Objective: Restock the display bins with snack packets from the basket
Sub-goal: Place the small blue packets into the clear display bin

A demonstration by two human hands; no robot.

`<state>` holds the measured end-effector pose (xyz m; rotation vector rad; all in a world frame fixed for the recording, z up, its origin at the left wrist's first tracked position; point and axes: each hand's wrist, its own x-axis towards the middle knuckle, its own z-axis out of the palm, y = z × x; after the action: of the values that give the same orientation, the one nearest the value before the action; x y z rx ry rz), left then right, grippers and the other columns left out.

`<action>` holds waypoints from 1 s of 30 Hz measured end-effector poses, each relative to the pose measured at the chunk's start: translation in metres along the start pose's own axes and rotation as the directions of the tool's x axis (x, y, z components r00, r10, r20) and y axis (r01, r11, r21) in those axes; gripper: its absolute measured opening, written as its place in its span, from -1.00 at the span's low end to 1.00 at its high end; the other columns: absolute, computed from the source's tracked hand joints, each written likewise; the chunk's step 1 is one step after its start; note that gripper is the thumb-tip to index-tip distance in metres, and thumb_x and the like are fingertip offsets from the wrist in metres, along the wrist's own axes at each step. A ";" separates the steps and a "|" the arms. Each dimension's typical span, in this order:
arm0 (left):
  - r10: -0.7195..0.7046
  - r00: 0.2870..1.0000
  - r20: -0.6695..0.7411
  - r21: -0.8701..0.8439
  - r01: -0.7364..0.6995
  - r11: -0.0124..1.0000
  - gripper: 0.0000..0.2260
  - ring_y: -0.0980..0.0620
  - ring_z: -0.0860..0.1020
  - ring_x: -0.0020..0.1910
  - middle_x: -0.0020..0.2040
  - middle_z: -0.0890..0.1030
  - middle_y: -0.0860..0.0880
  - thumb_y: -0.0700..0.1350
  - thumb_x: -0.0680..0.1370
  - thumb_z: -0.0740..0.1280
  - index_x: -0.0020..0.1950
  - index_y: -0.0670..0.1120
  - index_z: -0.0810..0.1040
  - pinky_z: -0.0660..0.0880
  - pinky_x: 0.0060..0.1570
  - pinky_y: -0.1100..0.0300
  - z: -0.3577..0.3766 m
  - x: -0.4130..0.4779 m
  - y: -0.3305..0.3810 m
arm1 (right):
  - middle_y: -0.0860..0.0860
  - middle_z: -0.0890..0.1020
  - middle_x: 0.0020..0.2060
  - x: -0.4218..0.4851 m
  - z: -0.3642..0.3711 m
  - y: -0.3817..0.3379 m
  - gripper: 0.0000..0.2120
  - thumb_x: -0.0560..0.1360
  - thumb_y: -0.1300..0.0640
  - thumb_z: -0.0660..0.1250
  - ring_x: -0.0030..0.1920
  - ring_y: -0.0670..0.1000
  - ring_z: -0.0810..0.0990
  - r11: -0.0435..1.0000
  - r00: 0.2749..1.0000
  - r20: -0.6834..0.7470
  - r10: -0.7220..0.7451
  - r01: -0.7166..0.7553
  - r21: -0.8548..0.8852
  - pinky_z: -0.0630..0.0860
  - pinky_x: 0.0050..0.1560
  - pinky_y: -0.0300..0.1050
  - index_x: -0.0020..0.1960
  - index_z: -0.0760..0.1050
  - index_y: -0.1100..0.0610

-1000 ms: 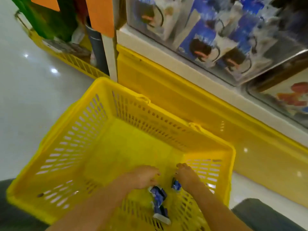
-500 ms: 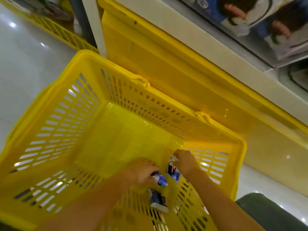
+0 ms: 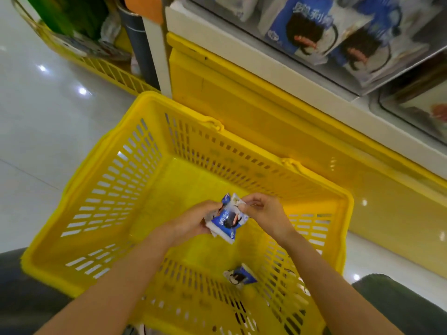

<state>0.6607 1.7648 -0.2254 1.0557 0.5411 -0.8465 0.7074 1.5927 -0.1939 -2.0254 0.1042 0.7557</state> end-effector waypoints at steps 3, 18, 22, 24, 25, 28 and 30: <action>0.048 0.997 -0.058 0.089 -0.043 0.995 -0.70 0.02 0.61 -0.01 0.05 0.64 -0.09 -0.01 0.48 0.36 0.15 -0.12 0.48 0.52 -0.03 0.12 0.005 -0.014 0.001 | -0.05 0.58 -0.30 -0.005 0.015 0.000 -0.97 0.45 0.27 0.40 -0.30 -0.22 0.56 0.994 0.998 -0.032 -0.049 0.052 0.097 0.48 -0.24 -0.35 -0.12 0.57 0.20; 0.189 0.961 -0.200 0.158 -0.159 0.975 -0.72 0.07 0.63 -0.04 -0.01 0.66 -0.03 -0.07 0.46 0.41 0.13 -0.12 0.53 0.51 -0.03 0.24 -0.018 -0.021 0.007 | 0.17 0.38 0.29 -0.034 0.044 0.128 -0.38 0.44 0.14 0.44 0.28 0.12 0.42 0.708 0.872 0.129 0.472 -0.288 -0.645 0.36 0.22 -0.10 0.38 0.23 0.24; 0.185 0.962 -0.200 0.152 -0.156 0.976 -0.77 0.11 0.62 -0.06 -0.03 0.66 0.01 -0.07 0.46 0.41 0.09 -0.06 0.53 0.48 -0.10 0.31 -0.018 -0.024 0.009 | 0.13 0.56 0.13 -0.042 0.054 0.132 -0.49 0.39 0.11 0.47 0.13 0.05 0.53 0.705 0.842 0.185 0.506 -0.281 -0.651 0.45 0.08 -0.11 0.27 0.41 0.23; 0.184 0.959 -0.217 0.160 -0.151 0.975 -0.76 0.07 0.61 -0.02 -0.01 0.65 -0.01 -0.06 0.45 0.42 0.09 -0.06 0.53 0.46 -0.03 0.25 -0.018 -0.027 0.010 | 0.11 0.55 0.20 -0.045 0.056 0.129 -0.49 0.40 0.08 0.47 0.18 0.07 0.52 0.729 0.848 0.201 0.490 -0.273 -0.628 0.44 0.11 -0.13 0.29 0.42 0.17; 0.184 0.957 -0.225 0.168 -0.148 0.975 -0.75 0.07 0.61 -0.02 -0.01 0.65 -0.01 -0.06 0.45 0.42 0.09 -0.06 0.53 0.46 -0.03 0.24 -0.018 -0.029 0.011 | 0.09 0.53 0.22 -0.046 0.056 0.127 -0.48 0.40 0.07 0.47 0.19 0.06 0.51 0.750 0.855 0.206 0.475 -0.272 -0.602 0.44 0.13 -0.14 0.31 0.41 0.15; 0.202 0.948 -0.245 0.178 -0.161 0.971 -0.76 0.13 0.62 -0.10 -0.07 0.66 0.02 -0.06 0.44 0.44 0.06 -0.05 0.53 0.47 -0.08 0.27 -0.017 -0.037 0.011 | 0.08 0.51 0.18 -0.048 0.059 0.118 -0.51 0.44 0.13 0.43 0.09 -0.02 0.48 0.848 0.864 0.259 0.432 -0.290 -0.444 0.40 -0.01 -0.30 0.30 0.34 0.13; 0.213 0.941 -0.261 0.190 -0.166 0.968 -0.75 0.15 0.63 -0.13 -0.10 0.67 0.04 -0.05 0.43 0.44 0.06 -0.05 0.53 0.48 -0.07 0.27 -0.014 -0.044 0.012 | 0.05 0.53 -0.03 -0.047 0.062 0.107 -0.69 0.44 0.25 0.41 -0.08 -0.07 0.48 0.910 0.898 0.250 0.363 -0.284 -0.301 0.37 -0.24 -0.44 0.11 0.37 0.16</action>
<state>0.6449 1.7956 -0.1919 1.3705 0.6015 -0.5805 0.6023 1.5728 -0.2710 -2.1349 0.1809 1.3458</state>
